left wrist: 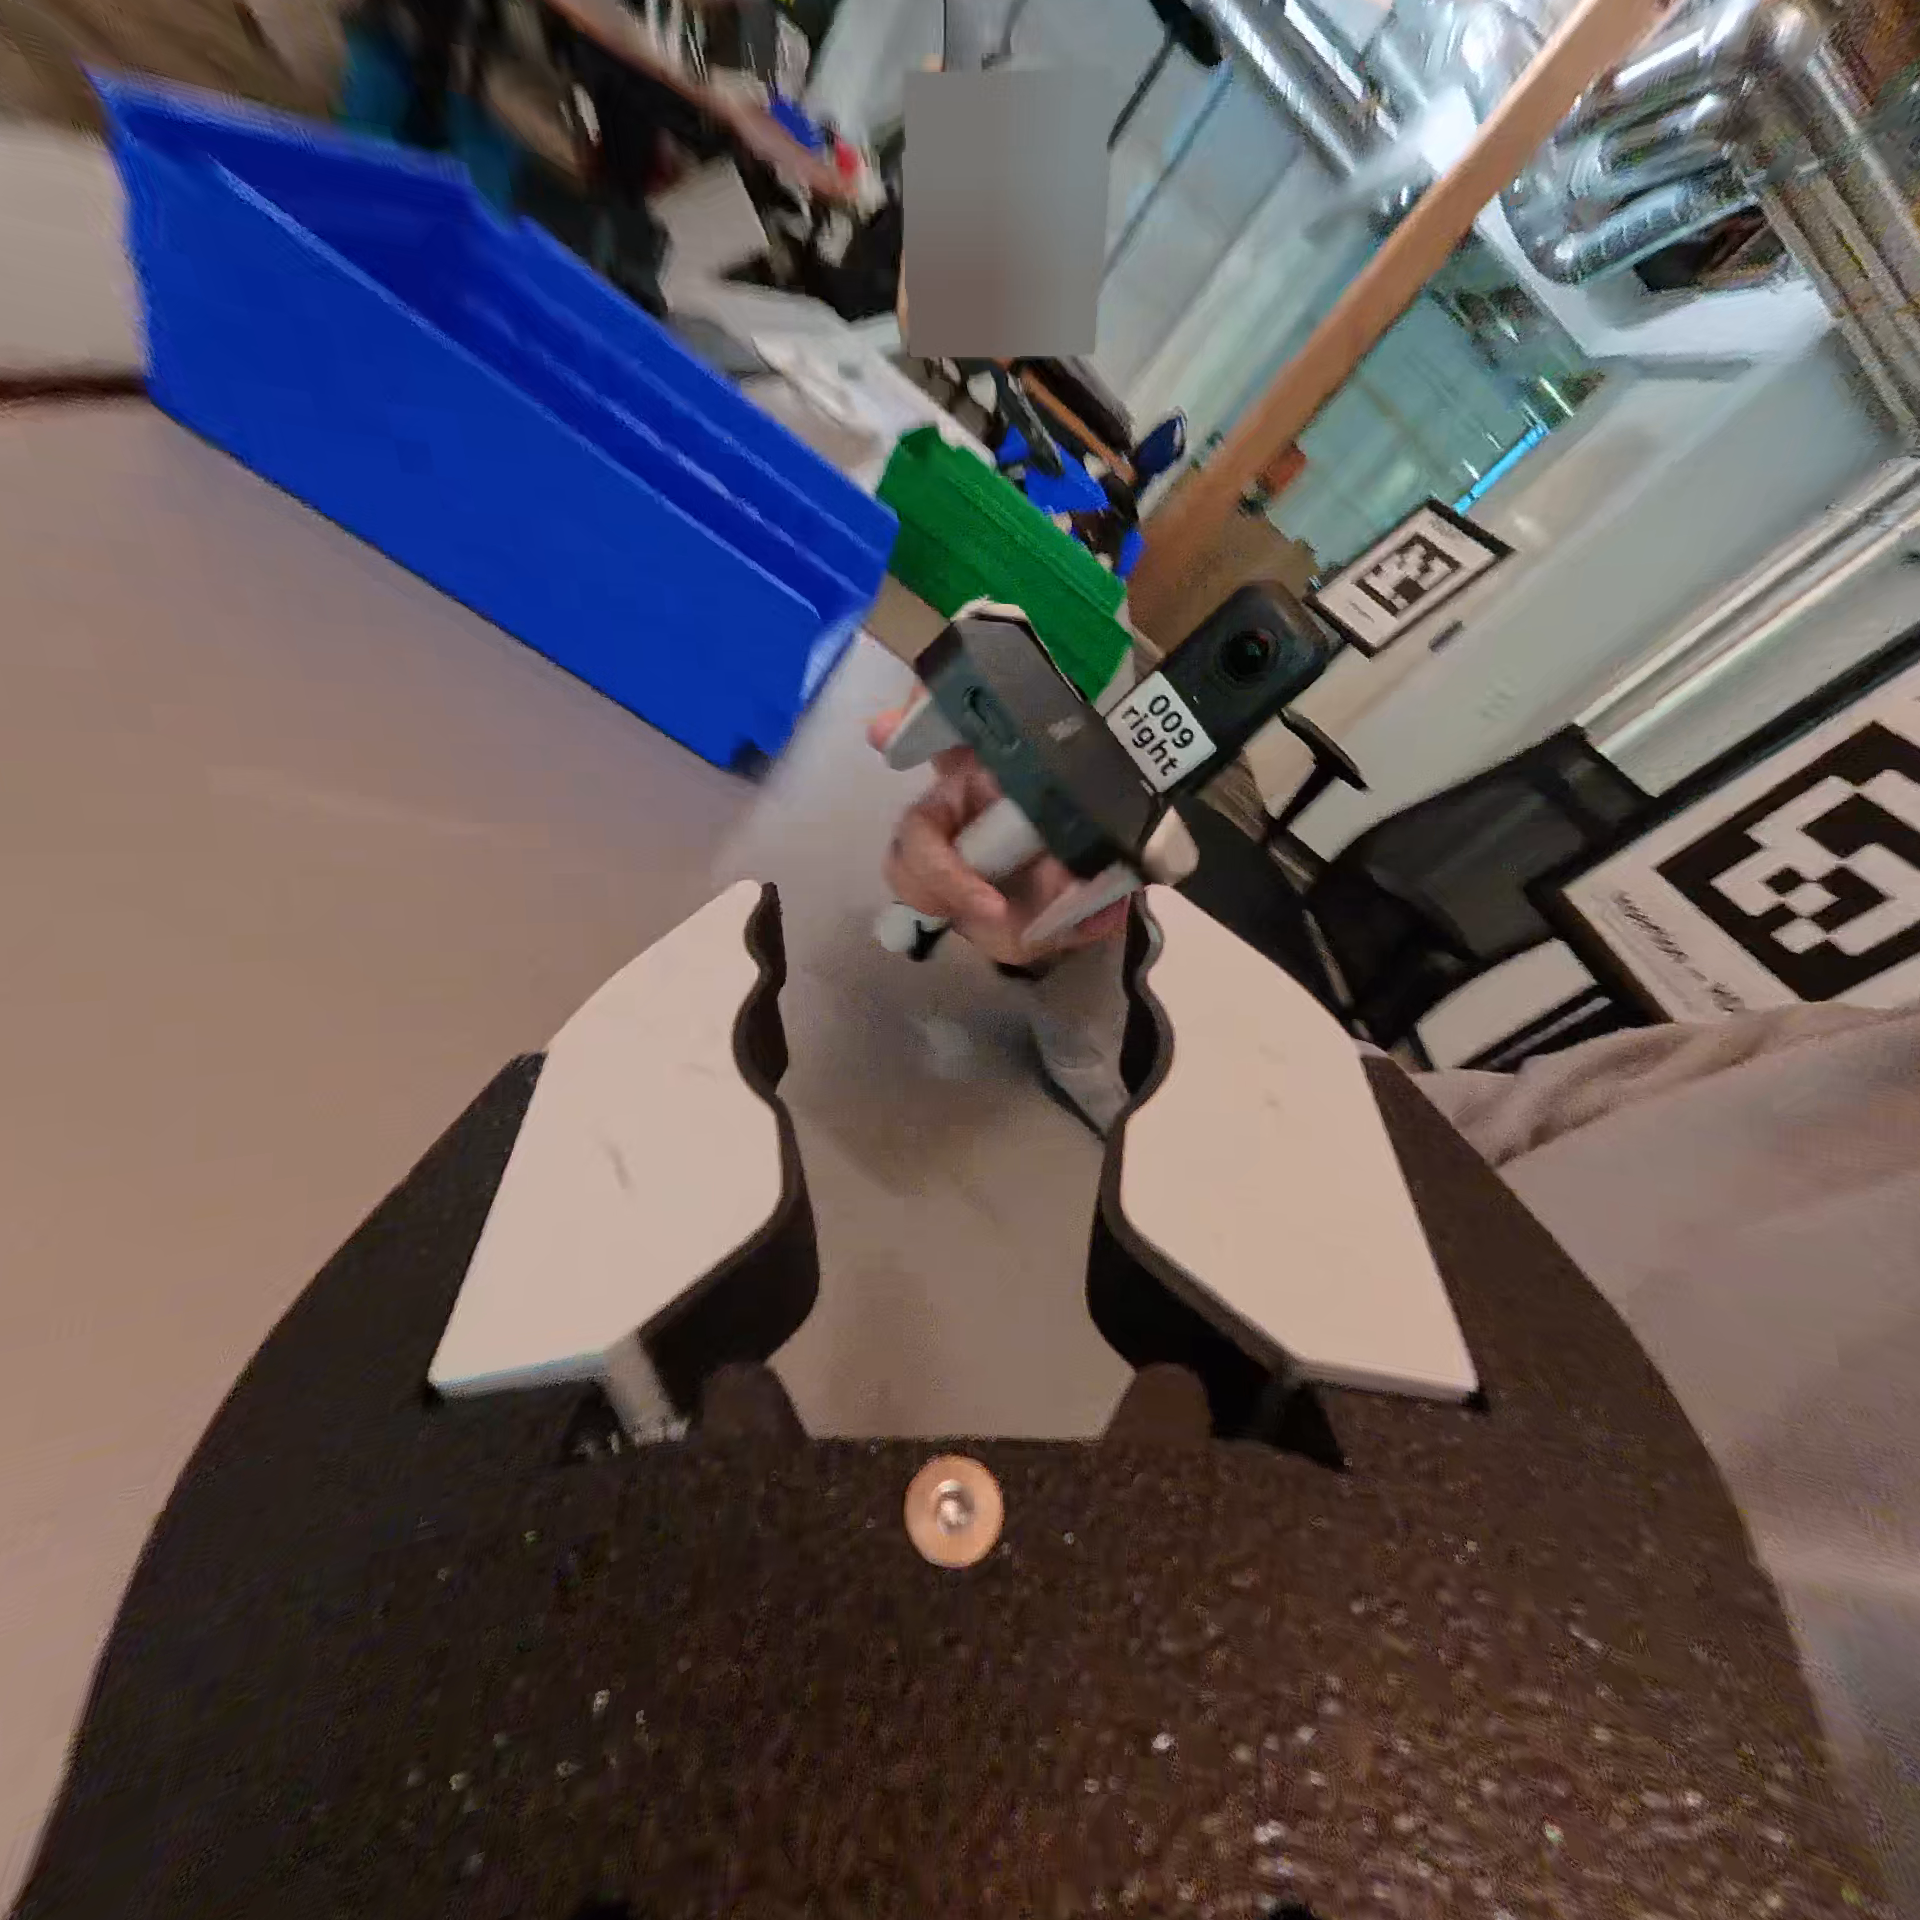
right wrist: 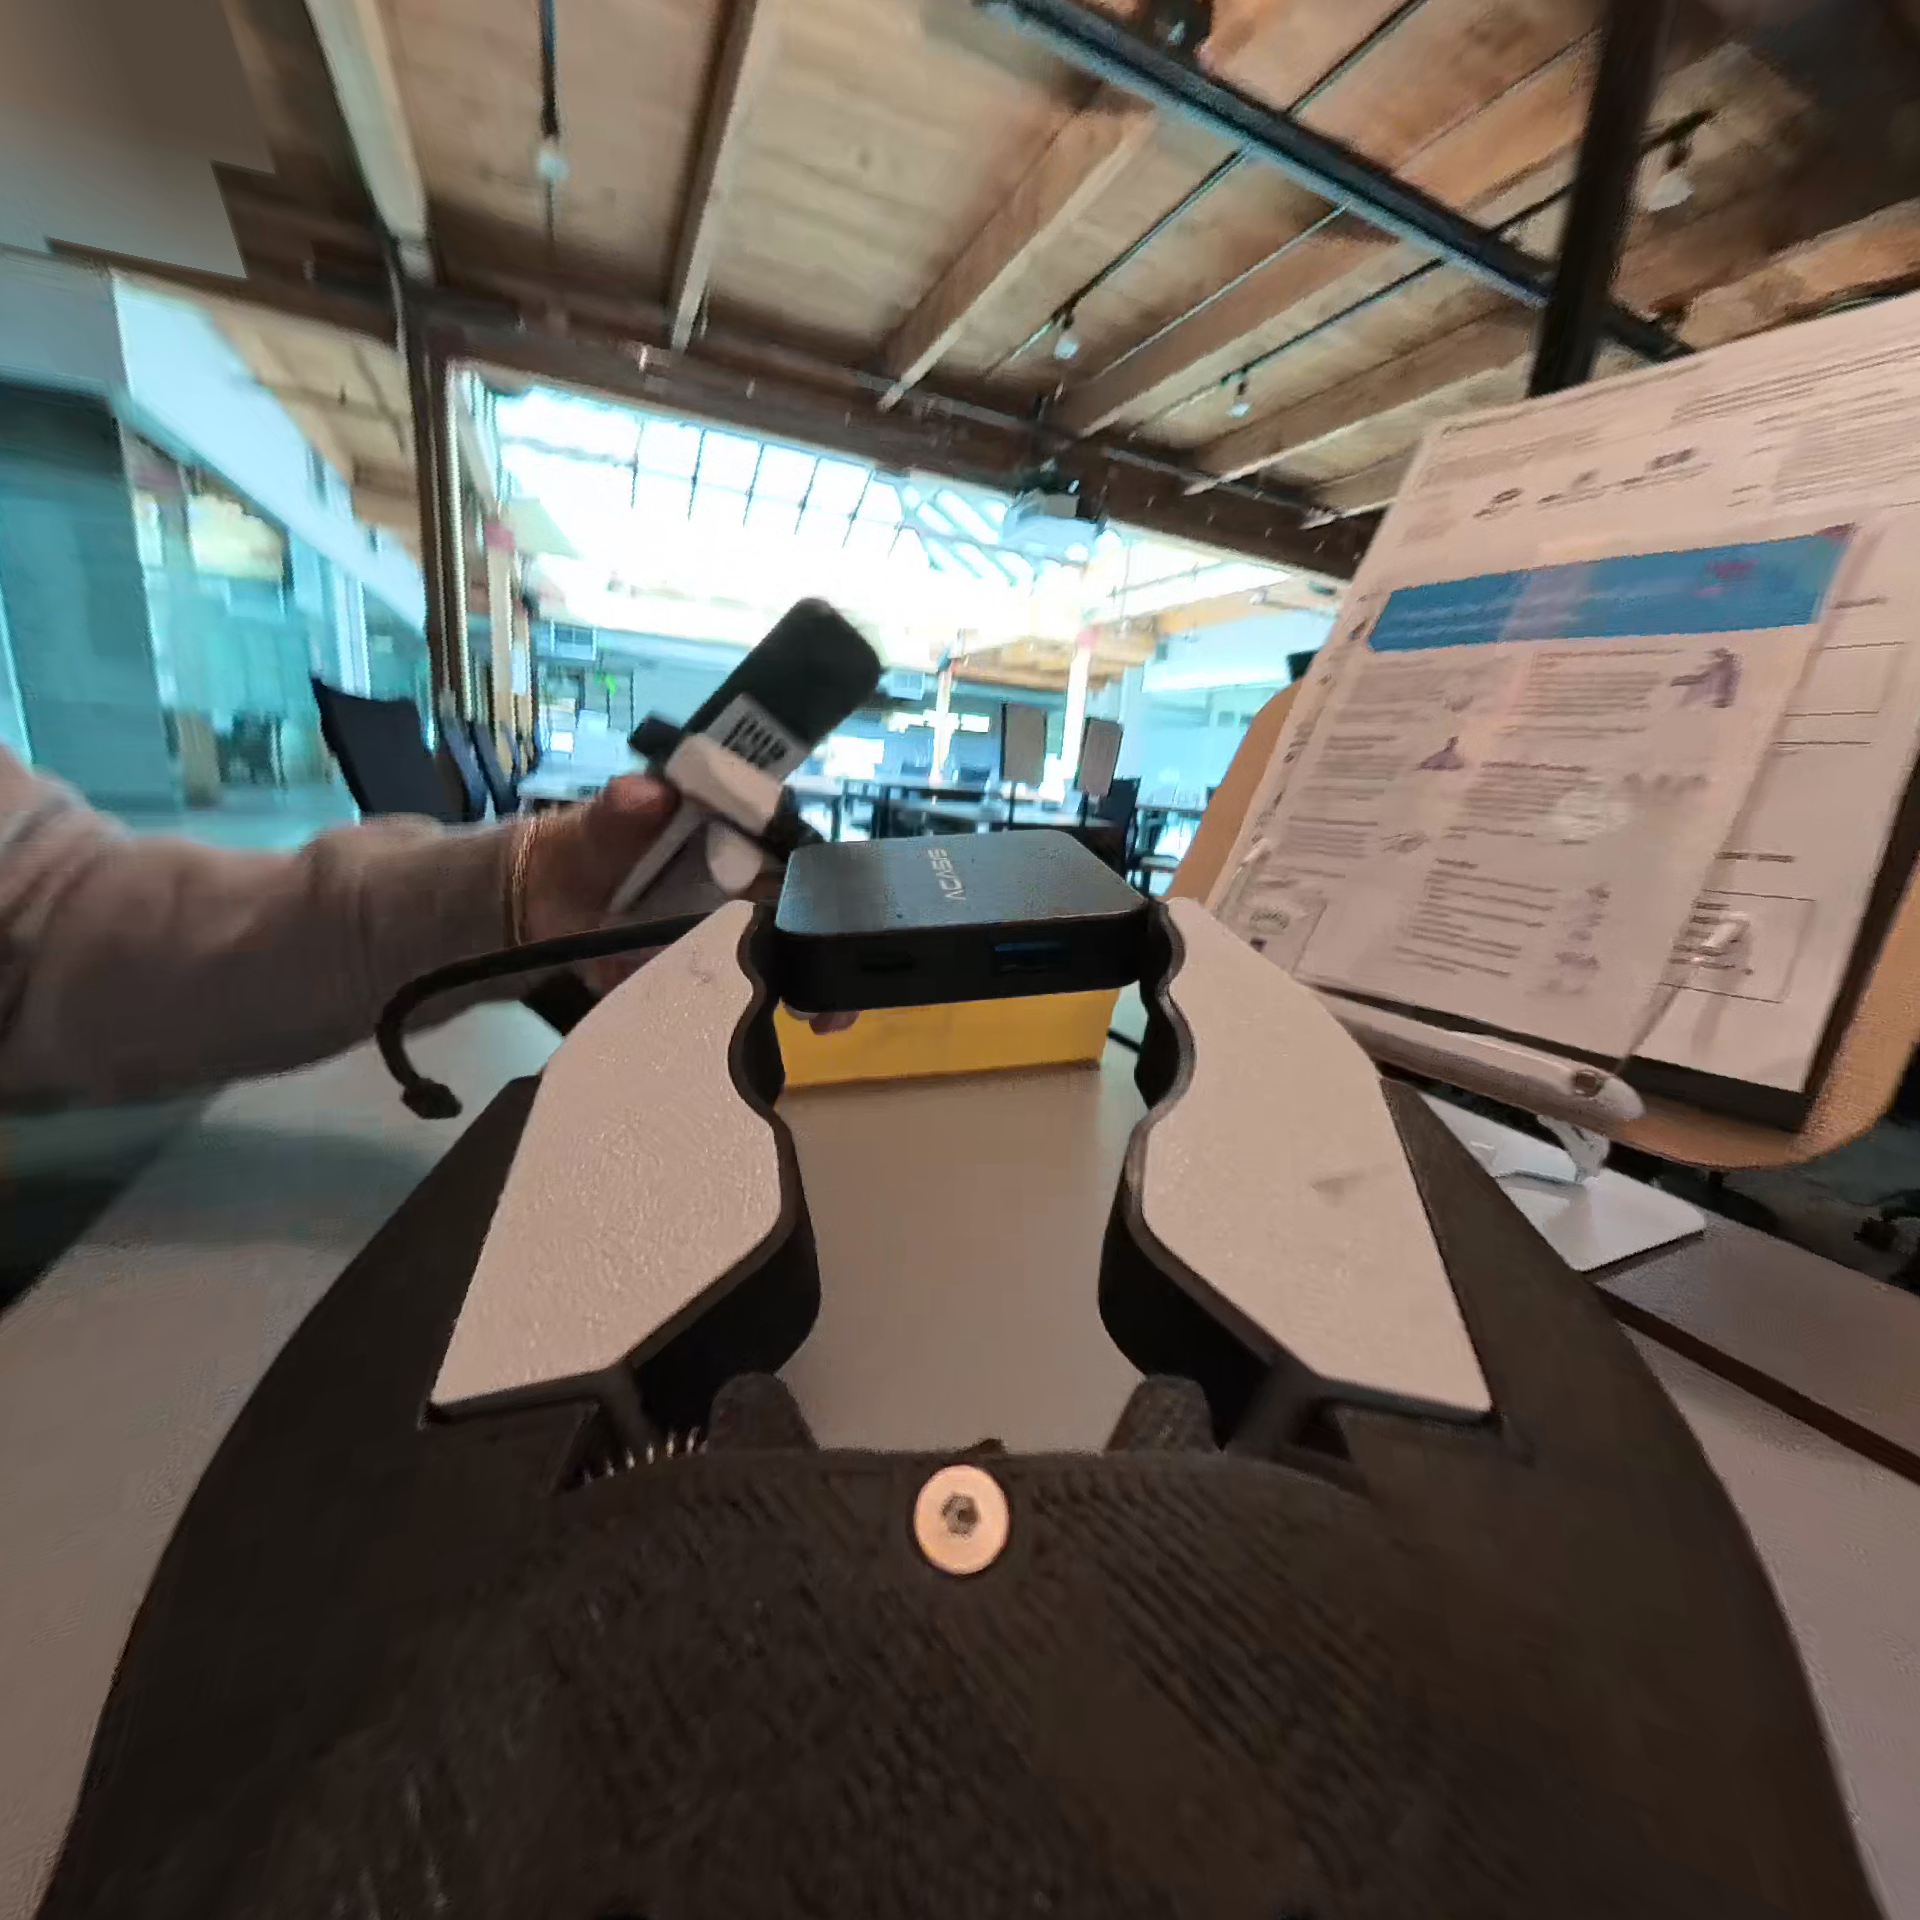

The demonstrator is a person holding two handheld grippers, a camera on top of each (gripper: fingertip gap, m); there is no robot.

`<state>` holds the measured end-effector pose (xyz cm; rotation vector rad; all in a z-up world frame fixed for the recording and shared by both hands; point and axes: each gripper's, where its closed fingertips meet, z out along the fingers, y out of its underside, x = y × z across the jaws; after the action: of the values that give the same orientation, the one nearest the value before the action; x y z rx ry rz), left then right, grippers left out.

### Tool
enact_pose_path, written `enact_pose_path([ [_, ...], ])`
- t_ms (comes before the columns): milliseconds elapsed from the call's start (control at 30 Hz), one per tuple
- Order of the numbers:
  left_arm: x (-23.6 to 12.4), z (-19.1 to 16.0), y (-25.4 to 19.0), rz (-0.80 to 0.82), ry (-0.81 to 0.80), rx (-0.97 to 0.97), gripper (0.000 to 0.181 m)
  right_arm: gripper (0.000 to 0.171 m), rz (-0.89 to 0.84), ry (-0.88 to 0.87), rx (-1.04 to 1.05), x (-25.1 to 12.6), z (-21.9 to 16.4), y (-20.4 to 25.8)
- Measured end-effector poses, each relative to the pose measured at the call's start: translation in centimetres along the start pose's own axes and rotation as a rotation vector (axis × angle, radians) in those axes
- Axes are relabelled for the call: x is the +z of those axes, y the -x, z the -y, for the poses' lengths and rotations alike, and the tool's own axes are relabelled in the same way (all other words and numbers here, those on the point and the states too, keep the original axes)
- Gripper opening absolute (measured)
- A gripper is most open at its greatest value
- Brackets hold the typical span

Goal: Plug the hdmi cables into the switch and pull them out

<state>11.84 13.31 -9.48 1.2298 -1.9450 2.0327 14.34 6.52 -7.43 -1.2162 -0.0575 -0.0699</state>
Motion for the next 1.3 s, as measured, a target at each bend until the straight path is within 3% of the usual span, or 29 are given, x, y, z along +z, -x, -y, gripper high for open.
enact_pose_path([
  [233,3.5,-3.7,-0.9,-0.155,0.190,-0.225,0.052,0.068,0.069,0.102,-0.144,1.5,-2.6,2.3],
  [300,3.7,-3.7,-1.3,-0.209,0.179,-0.253,0.024,0.068,0.078,0.140,-0.175,1.7,-3.5,2.6],
  [433,3.7,-3.8,-0.8,-0.213,0.175,-0.365,0.015,0.068,0.049,0.205,-0.257,1.8,-4.8,2.4],
  [533,3.7,-4.4,0.0,-0.142,0.207,-0.393,0.014,0.068,0.017,0.294,-0.361,1.6,-6.4,2.0],
  [667,4.0,-4.8,-0.6,-0.126,0.240,-0.420,0.014,0.078,0.019,0.298,-0.352,1.9,-6.4,2.3],
  [767,4.2,-4.7,-0.6,-0.121,0.237,-0.430,0.014,0.075,0.020,0.324,-0.394,1.8,-6.7,2.3],
  [1300,4.3,-5.4,0.0,-0.053,0.244,-0.434,0.014,0.075,0.026,0.398,-0.299,1.9,-8.3,2.4],
])
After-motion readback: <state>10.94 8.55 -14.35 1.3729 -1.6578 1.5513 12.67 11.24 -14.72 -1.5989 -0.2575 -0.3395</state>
